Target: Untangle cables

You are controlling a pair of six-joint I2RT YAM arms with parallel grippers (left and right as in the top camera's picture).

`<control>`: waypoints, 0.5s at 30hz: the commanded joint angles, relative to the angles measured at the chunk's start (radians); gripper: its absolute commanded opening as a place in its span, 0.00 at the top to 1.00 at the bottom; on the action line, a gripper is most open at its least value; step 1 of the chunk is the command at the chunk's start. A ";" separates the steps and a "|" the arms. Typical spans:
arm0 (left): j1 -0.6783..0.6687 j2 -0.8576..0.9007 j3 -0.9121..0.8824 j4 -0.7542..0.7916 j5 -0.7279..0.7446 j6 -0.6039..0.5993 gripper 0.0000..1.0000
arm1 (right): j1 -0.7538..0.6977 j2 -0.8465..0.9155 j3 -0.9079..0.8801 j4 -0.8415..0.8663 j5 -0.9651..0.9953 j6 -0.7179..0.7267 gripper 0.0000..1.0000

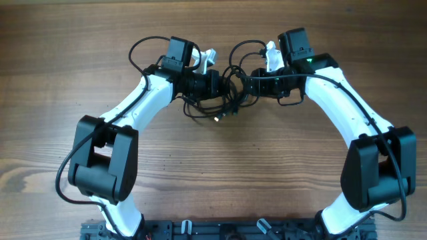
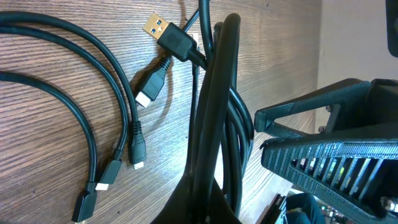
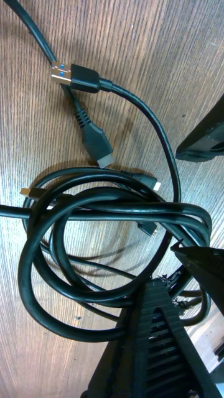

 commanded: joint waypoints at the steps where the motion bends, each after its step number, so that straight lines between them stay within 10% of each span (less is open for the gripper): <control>1: -0.003 -0.006 0.005 0.015 0.005 -0.014 0.96 | -0.001 -0.011 0.021 0.012 -0.027 0.006 0.56; 15: -0.003 -0.006 0.005 0.018 0.005 -0.014 0.96 | 0.000 0.023 0.019 0.064 -0.032 0.055 0.80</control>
